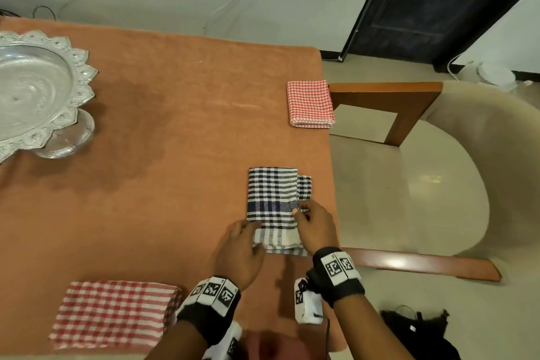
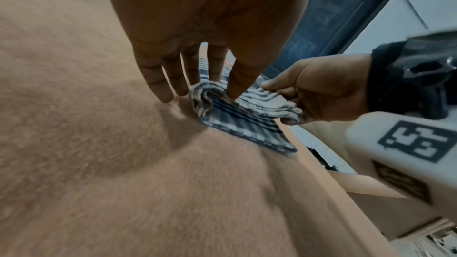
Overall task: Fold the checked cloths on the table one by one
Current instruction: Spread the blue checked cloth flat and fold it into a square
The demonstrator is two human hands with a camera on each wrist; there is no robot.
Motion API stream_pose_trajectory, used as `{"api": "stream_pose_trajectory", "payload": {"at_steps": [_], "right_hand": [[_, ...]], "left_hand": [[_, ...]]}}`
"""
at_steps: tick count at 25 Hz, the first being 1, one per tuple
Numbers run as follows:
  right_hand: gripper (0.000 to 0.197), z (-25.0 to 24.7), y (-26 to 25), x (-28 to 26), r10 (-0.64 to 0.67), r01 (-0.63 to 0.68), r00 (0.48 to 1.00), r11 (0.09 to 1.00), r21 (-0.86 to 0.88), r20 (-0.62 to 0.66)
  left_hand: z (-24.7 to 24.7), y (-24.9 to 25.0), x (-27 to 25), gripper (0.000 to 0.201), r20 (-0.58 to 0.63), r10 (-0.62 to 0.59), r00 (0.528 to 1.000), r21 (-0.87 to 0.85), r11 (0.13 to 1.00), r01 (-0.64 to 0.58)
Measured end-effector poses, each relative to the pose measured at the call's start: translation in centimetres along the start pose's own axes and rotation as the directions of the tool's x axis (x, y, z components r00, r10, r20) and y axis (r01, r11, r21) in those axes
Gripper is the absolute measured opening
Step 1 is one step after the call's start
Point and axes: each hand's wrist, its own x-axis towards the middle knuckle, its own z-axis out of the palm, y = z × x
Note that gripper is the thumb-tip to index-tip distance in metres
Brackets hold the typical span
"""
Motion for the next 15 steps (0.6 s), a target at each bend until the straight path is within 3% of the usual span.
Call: {"api": "stream_pose_trajectory", "payload": {"at_steps": [10, 15], "right_hand": [[0.013, -1.3, 3.0, 0.4, 0.126, -0.126, 0.992, 0.981, -0.147, -0.009], [0.024, -2.0, 3.8, 1.9, 0.120, -0.103, 0.989, 0.977, -0.184, 0.086]], "left_hand": [[2.5, 2.2, -0.4, 0.048, -0.139, -0.126, 0.982, -0.139, 0.985, 0.106], [2.4, 2.8, -0.3, 0.059, -0.152, -0.317, 0.936, -0.231, 0.932, 0.279]]}}
